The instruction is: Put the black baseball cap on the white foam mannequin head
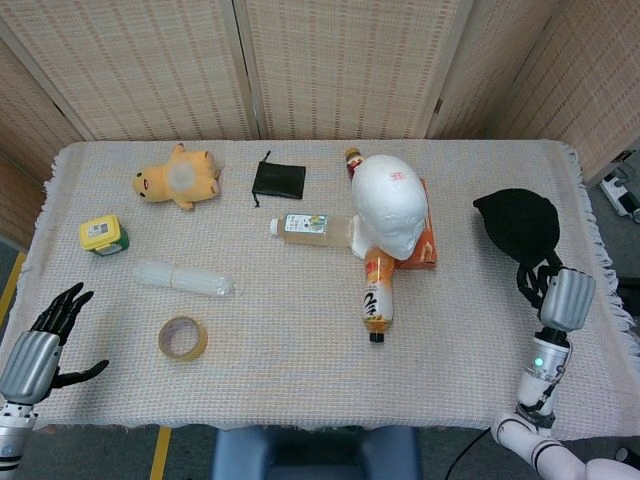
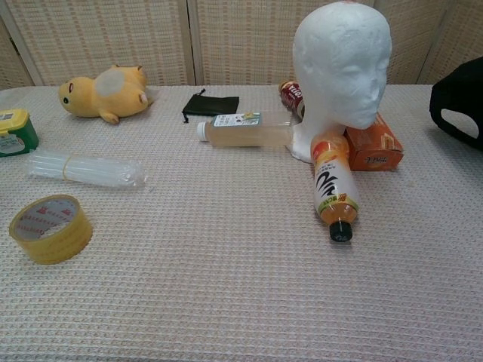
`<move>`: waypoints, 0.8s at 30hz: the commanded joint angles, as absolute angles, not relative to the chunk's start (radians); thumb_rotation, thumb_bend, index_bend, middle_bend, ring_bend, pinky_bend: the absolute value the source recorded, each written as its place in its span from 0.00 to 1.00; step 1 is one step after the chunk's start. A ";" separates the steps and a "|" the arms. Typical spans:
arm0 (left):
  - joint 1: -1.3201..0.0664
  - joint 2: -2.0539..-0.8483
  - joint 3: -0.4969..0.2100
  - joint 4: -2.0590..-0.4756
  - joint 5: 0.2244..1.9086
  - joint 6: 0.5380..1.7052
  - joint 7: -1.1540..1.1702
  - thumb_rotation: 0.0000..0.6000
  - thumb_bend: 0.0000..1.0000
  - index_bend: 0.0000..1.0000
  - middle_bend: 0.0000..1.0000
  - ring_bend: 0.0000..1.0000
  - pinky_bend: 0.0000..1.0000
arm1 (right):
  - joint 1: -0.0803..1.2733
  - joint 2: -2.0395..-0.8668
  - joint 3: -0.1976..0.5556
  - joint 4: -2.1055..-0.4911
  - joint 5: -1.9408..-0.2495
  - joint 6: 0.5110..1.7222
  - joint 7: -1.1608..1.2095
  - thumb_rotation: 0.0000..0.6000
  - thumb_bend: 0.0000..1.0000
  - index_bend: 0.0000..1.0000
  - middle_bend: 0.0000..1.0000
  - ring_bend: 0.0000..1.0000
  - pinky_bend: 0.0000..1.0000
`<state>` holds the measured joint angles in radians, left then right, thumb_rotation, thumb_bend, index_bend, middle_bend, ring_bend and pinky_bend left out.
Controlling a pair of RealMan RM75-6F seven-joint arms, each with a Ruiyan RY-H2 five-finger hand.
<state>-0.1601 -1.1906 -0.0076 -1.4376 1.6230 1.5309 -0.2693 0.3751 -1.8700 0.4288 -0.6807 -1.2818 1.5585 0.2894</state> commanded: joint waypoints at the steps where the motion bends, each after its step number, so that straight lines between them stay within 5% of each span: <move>1: -0.161 -1.191 -0.006 -1.437 1.622 1.526 -0.267 1.00 0.16 0.00 0.03 0.00 0.22 | 0.410 -1.846 0.467 -0.734 -1.266 1.576 0.269 1.00 0.60 0.74 1.00 1.00 1.00; 24: -0.172 -1.199 -0.032 -1.418 1.570 1.493 -0.279 1.00 0.16 0.00 0.03 0.00 0.23 | 0.718 -1.799 0.591 -1.109 -1.347 1.679 -0.031 1.00 0.58 0.75 1.00 1.00 1.00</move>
<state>-0.1714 -1.1990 -0.0322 -1.4183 1.5697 1.4927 -0.2793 0.6913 -1.8060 0.5900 -1.0695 -1.3221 1.6636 0.0047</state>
